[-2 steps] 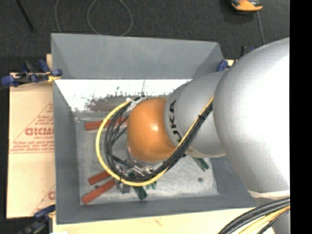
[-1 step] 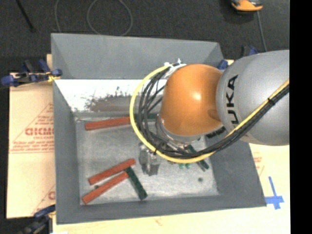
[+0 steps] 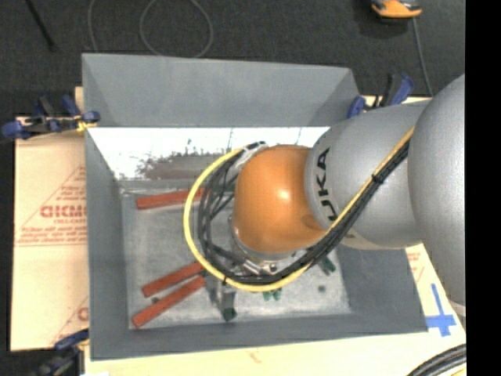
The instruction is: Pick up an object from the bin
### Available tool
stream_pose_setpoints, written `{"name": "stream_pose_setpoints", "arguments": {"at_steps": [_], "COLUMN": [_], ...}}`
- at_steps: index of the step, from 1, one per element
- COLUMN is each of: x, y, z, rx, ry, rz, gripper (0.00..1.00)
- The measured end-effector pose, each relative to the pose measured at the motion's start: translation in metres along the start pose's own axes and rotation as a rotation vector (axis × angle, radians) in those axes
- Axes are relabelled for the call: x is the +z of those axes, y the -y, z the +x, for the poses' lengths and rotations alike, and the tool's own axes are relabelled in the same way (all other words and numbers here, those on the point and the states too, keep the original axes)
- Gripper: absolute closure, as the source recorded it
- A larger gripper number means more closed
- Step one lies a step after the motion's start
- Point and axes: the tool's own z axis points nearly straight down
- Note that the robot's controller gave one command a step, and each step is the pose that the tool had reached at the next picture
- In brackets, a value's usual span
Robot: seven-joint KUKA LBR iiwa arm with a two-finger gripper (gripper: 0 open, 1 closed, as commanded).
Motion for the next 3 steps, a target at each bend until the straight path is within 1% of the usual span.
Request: {"name": "stream_pose_setpoints", "arguments": {"at_steps": [1, 2, 3], "x": [0.002, 0.002, 0.083], "y": [0.034, 0.033, -0.009], "z": [-0.008, -0.008, -0.042], "rx": [0.165, 0.162, 0.361], "ry": [0.007, 0.007, 0.003], "rz": [0.0, 0.0, -0.002], "gripper": [1.0, 0.0, 0.0]}}
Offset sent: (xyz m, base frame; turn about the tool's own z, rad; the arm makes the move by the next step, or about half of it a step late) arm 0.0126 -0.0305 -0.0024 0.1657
